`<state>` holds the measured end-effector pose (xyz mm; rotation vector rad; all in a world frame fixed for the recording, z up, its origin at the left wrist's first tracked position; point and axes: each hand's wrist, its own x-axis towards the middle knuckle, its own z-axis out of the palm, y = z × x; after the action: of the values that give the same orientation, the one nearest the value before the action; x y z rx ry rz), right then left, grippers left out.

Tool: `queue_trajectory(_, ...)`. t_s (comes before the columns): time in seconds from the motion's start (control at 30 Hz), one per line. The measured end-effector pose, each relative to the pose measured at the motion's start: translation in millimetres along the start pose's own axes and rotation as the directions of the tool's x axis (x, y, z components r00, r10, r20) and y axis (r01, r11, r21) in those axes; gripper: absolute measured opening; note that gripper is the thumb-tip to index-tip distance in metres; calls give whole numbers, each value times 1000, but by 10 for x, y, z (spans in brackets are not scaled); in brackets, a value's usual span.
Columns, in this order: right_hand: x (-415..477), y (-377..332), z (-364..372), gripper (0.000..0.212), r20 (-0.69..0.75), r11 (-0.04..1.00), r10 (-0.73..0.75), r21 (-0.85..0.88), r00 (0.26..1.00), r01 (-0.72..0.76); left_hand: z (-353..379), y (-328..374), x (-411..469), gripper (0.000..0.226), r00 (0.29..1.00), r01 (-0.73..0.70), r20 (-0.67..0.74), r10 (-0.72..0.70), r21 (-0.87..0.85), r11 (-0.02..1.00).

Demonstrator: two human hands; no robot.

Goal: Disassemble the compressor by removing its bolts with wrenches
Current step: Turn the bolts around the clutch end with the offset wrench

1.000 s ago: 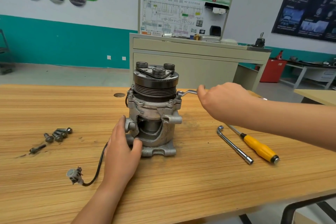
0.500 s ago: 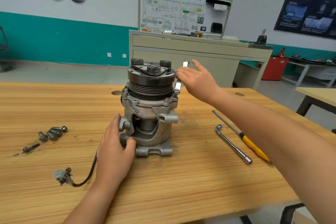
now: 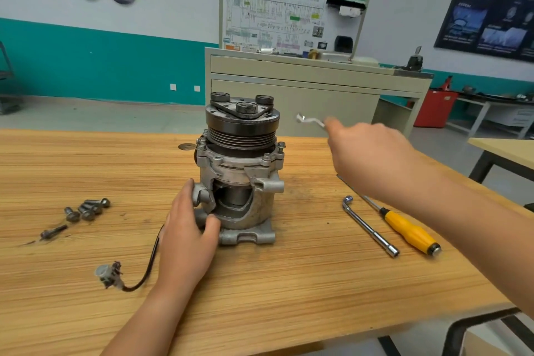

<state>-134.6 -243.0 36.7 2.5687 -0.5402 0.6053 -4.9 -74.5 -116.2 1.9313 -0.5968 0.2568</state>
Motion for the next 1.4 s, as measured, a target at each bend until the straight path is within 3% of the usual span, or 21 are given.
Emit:
queue_trajectory(0.13,-5,-139,26,37,162,995,-64,-68,985,75,-7,9,-3,69,1000,8,15,-8,-5,1000)
queue_trajectory(0.33,167,-223,-15,32,219,973,-113,-174,969,153,-18,22,-7,69,1000,14,21,-13,-18,1000)
queue_trajectory(0.47,223,-175,-28,30,223,948,-186,-213,957,234,-16,26,-2,69,1000,16,22,-15,-17,1000)
queue_trajectory(0.57,204,-16,54,37,216,947,-232,-171,948,271,-25,34,-14,69,1000,18,23,-18,-26,1000)
queue_trajectory(0.7,409,188,210,43,144,890,-316,-298,938,345,-22,41,2,67,1000,22,13,-21,-15,1000)
queue_trajectory(0.8,613,292,397,53,126,879,-364,-282,923,386,-27,50,6,66,1000,23,10,-23,-14,1000)
queue_trajectory(0.83,657,306,459,53,91,868,-416,-258,905,425,-28,53,6,65,1000,23,8,-23,-14,1000)
queue_trajectory(0.9,752,332,595,42,-178,857,-511,-190,841,480,-27,54,8,64,1000,16,3,-16,-9,1000)
queue_trajectory(0.97,823,251,709,32,-389,865,-498,-162,775,474,-26,56,4,64,1000,20,-1,-20,-5,1000)
queue_trajectory(1.13,960,68,718,27,-441,849,-523,-189,730,494,-25,68,-6,64,1000,29,-10,-29,0,1000)
queue_trajectory(1.2,942,103,604,22,-486,896,-421,-94,766,434,-27,66,-9,64,1000,29,-6,-29,-1,1000)
queue_trajectory(1.27,834,145,448,24,-516,951,-166,142,840,276,-28,70,-10,64,999,32,-2,-32,-2,999)
queue_trajectory(1.3,741,154,356,30,-464,948,-39,263,885,180,-29,72,-11,64,999,35,0,-35,-5,999)
queue_trajectory(1.33,630,160,277,36,-405,930,27,345,914,125,-30,74,-12,64,999,37,1,-37,-8,999)
queue_trajectory(1.4,398,169,157,42,-314,934,12,343,949,101,-33,77,-11,65,999,43,2,-43,-13,999)
